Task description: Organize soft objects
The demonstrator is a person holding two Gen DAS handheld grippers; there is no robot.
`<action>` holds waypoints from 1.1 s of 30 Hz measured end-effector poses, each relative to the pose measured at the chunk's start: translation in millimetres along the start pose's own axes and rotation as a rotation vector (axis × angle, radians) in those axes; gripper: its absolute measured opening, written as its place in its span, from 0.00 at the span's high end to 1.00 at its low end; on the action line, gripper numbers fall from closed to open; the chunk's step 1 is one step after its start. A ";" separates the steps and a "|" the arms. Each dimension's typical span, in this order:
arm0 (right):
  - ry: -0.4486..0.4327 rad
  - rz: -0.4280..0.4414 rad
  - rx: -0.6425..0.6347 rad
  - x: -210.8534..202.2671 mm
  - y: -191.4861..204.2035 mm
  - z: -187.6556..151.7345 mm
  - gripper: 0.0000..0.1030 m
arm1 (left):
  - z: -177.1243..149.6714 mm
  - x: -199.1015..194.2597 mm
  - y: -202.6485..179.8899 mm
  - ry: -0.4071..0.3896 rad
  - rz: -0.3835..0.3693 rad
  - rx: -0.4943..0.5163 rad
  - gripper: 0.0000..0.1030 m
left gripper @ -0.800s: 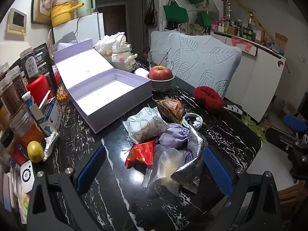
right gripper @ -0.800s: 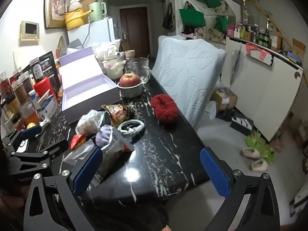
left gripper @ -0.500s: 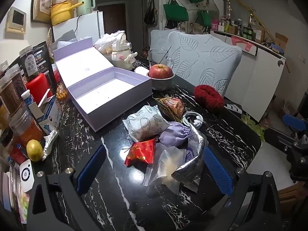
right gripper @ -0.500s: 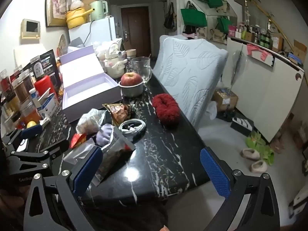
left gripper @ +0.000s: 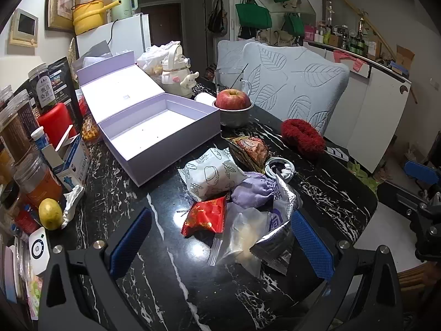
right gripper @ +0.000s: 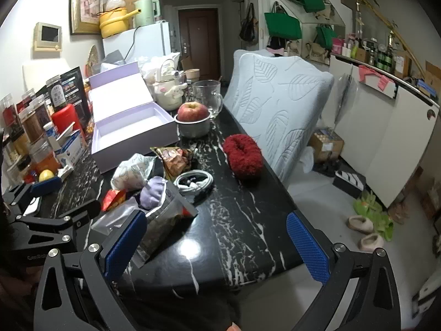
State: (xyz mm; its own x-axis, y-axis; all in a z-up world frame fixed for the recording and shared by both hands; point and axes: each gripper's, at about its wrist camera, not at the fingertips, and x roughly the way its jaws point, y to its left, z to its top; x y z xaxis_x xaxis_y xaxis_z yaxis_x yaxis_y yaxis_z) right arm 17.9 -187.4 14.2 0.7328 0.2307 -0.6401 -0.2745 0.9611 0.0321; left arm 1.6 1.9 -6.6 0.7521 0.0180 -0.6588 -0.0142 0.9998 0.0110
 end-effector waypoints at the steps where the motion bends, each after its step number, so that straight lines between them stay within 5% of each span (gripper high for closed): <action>1: 0.000 -0.001 -0.003 0.0 0.5 -0.1 0.00 | -0.1 0.3 0.3 0.001 0.001 0.000 0.00; 33: -0.011 -0.013 -0.013 -5.5 4.7 -0.1 0.00 | -1.6 -9.0 8.5 -0.001 -0.053 -0.039 0.00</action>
State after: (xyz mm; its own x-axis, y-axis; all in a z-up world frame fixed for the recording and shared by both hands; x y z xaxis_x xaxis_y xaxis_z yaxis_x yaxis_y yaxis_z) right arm 12.5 -184.1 17.8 0.7432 0.2198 -0.6319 -0.2726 0.9620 0.0140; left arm -6.3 10.3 -1.8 0.7533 -0.0350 -0.6567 -0.0002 0.9986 -0.0535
